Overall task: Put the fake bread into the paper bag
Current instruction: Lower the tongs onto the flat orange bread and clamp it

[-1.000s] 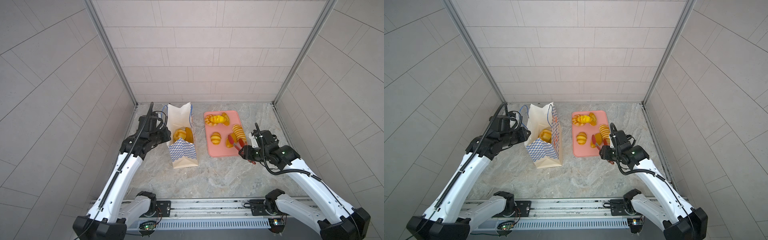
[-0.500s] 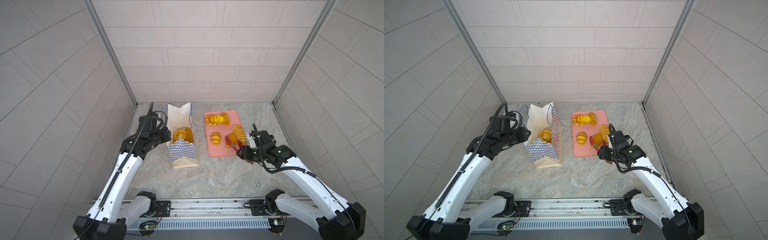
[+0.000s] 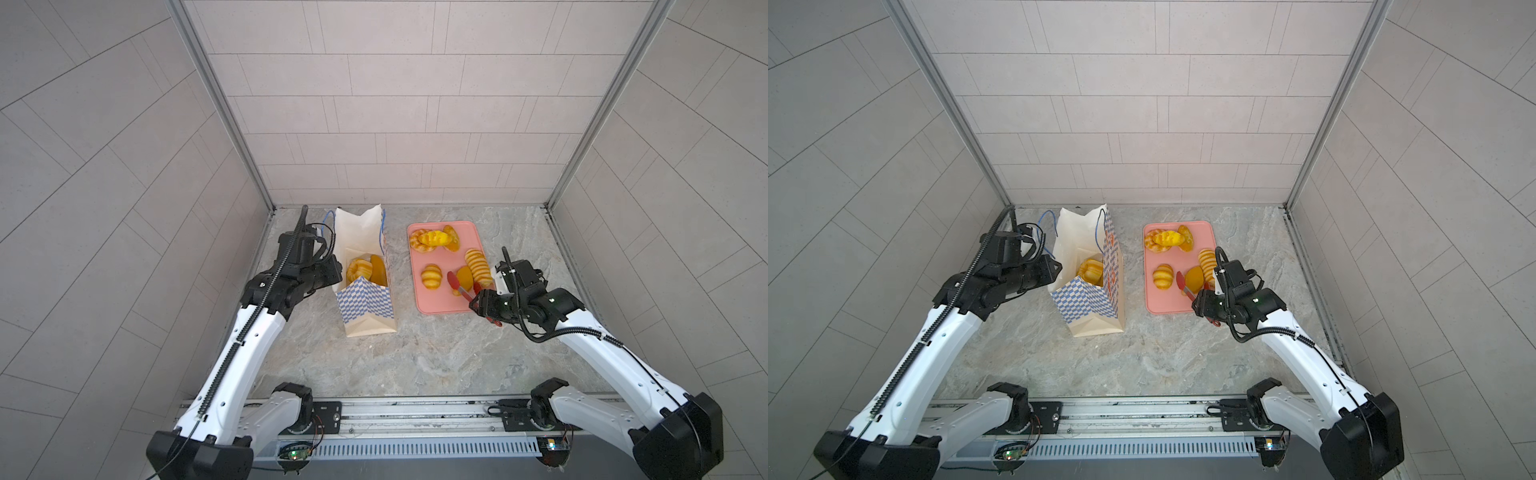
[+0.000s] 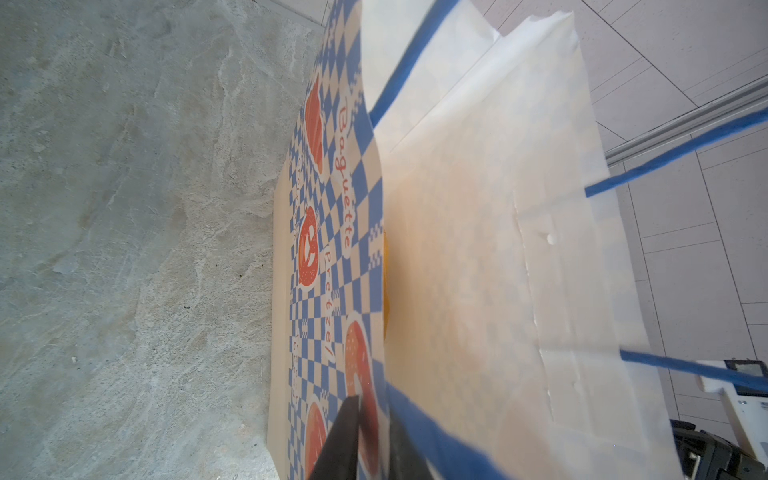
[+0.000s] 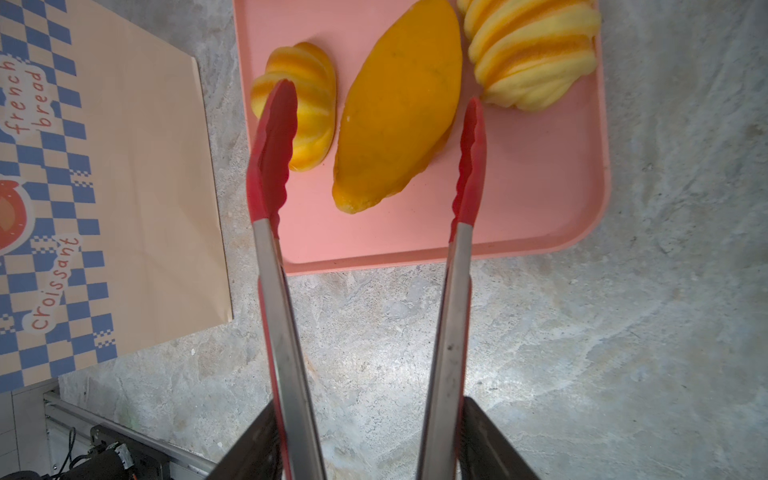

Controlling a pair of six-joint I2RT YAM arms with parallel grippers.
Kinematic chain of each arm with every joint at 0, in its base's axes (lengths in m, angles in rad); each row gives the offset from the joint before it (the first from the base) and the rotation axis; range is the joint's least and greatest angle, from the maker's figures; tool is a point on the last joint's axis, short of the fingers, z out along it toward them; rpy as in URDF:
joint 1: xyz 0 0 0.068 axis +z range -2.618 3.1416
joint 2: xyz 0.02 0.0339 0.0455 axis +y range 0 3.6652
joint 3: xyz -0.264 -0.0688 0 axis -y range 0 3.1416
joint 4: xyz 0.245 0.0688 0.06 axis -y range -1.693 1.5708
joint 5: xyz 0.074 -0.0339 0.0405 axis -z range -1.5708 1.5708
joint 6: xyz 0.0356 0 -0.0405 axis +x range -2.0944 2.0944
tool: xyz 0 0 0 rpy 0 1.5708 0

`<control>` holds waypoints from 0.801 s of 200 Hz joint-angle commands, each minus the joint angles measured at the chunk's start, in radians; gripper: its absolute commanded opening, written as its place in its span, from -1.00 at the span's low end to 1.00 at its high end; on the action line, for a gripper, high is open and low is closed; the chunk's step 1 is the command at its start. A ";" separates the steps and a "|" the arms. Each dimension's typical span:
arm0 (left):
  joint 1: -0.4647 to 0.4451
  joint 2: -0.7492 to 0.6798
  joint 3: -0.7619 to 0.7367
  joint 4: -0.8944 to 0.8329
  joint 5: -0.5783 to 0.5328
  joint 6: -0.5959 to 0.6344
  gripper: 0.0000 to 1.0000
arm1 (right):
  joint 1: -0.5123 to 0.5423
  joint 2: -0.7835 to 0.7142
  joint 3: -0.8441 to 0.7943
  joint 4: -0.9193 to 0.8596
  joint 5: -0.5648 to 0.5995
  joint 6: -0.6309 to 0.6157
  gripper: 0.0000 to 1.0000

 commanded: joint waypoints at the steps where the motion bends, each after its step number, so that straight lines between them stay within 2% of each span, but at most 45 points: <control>1: -0.002 -0.004 -0.008 0.013 -0.002 0.004 -0.63 | -0.009 0.004 -0.010 0.040 -0.001 0.015 0.24; 94: -0.002 -0.009 -0.010 0.011 -0.003 0.002 -0.63 | -0.018 0.031 -0.022 0.086 -0.021 0.020 0.11; 160: -0.002 -0.011 -0.005 0.004 -0.008 0.001 -0.63 | -0.021 -0.003 -0.046 0.087 -0.011 0.028 -0.04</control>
